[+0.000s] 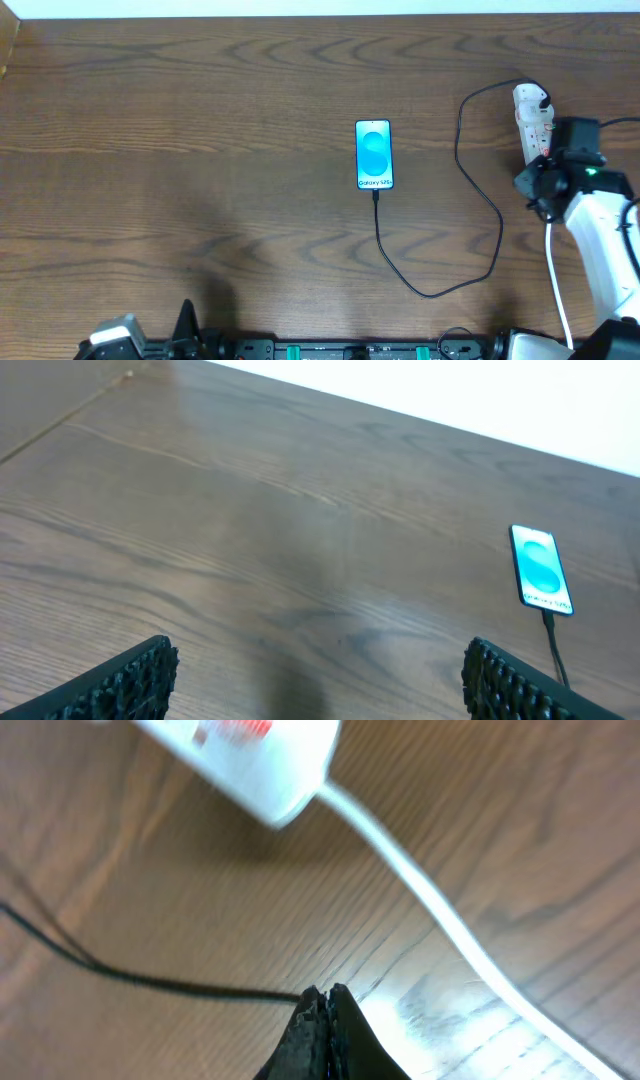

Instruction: Plug charger to phone and switch on socket

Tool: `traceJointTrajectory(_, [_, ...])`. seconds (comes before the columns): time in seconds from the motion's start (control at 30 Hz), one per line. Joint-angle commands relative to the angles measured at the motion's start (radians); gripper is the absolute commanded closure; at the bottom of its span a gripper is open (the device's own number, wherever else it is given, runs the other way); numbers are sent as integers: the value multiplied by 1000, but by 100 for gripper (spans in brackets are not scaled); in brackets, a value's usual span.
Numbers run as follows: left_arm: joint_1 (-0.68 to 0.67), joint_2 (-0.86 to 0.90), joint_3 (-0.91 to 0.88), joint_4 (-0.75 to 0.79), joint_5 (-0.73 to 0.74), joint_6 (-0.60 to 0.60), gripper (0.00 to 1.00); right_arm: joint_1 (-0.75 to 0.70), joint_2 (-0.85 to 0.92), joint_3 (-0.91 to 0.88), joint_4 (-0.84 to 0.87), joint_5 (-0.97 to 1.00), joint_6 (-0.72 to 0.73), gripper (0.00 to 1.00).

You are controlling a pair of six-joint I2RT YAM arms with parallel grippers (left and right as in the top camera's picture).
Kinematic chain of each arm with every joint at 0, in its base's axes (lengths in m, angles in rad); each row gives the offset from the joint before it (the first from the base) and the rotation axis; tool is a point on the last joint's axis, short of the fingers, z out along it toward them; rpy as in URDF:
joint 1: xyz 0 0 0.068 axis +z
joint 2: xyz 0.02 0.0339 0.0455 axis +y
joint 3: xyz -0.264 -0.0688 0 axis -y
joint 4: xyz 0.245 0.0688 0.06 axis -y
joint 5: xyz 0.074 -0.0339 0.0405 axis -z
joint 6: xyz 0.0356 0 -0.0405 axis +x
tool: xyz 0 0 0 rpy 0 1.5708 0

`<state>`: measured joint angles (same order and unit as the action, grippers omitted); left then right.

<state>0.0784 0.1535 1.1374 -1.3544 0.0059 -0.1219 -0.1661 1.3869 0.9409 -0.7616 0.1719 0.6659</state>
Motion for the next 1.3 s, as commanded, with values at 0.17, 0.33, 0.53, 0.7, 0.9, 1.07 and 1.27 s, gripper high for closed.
traceJointTrajectory(0.17, [-3,-18,-4,10,-18,17,9,-111,1,145,-40,13,6,99])
traceJointTrajectory(0.33, [-56,-19,-4,13,-31,27,9,-115,1,159,-41,35,6,99])
traceJointTrajectory(0.53, [-85,-22,-4,18,-96,35,9,-115,16,180,-70,37,-10,99])
traceJointTrajectory(0.7, [-85,-60,-4,18,-96,35,9,-117,107,275,-140,38,-36,99])
traceJointTrajectory(0.9, [-85,-147,-4,21,-97,35,9,-117,298,444,-245,31,-72,99])
traceJointTrajectory(1.07, [-85,-151,-6,21,-96,35,9,-130,451,593,-288,15,-80,99])
traceJointTrajectory(1.27, [-85,-151,-9,21,-96,35,9,-145,595,742,-286,-56,-100,99])
